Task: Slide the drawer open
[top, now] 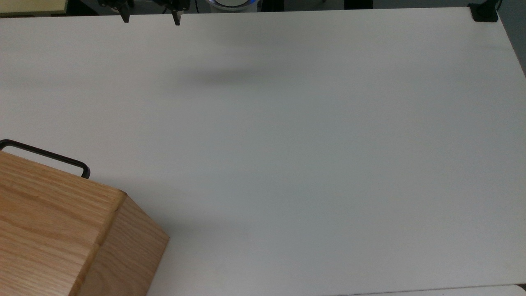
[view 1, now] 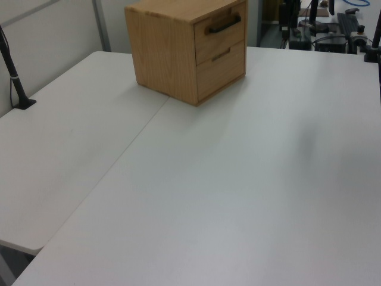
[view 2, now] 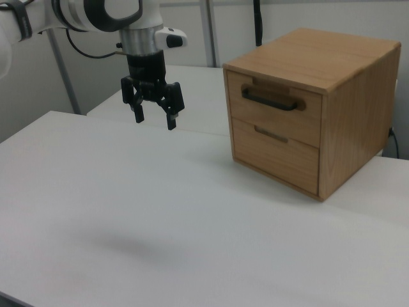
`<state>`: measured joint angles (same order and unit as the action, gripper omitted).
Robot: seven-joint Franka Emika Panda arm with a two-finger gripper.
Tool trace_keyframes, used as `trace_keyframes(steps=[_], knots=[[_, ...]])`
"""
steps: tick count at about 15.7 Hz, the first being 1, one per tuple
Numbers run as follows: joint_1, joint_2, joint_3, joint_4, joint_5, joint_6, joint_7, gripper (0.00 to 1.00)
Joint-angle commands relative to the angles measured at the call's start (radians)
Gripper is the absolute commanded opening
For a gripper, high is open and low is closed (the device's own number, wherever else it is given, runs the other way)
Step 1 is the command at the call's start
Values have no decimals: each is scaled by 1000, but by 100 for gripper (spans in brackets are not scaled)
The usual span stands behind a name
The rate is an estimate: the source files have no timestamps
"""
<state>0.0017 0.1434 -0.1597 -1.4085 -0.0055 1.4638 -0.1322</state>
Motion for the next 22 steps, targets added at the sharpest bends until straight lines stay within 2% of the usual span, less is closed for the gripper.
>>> trace_keyframes(steps=[1, 13, 17, 22], knots=[[3, -24, -3, -26, 10, 6, 5, 100], [-14, -25, -8, -18, 18, 26, 26, 100], [-52, -28, -15, -18, 76, 148, 175, 100], [-92, -31, -15, -17, 149, 164, 213, 100]])
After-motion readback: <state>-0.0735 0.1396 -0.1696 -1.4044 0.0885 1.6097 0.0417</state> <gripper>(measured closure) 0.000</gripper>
